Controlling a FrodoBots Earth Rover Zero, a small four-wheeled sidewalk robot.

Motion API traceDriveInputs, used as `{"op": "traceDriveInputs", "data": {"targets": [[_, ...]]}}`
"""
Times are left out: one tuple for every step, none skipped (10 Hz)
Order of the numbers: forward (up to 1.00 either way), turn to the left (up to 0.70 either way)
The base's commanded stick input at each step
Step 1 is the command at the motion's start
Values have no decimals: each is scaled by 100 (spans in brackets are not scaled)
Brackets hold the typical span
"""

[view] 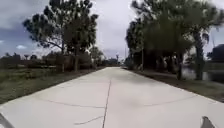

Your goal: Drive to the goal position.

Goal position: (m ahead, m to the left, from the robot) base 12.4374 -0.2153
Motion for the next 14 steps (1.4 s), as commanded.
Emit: {"op": "traceDriveInputs", "data": {"targets": [[85, 0], [85, 0], [85, 0], [85, 0], [85, 0], [85, 0], [85, 0], [85, 0], [85, 0], [85, 0], [85, 0], [85, 0], [85, 0], [85, 0]]}}
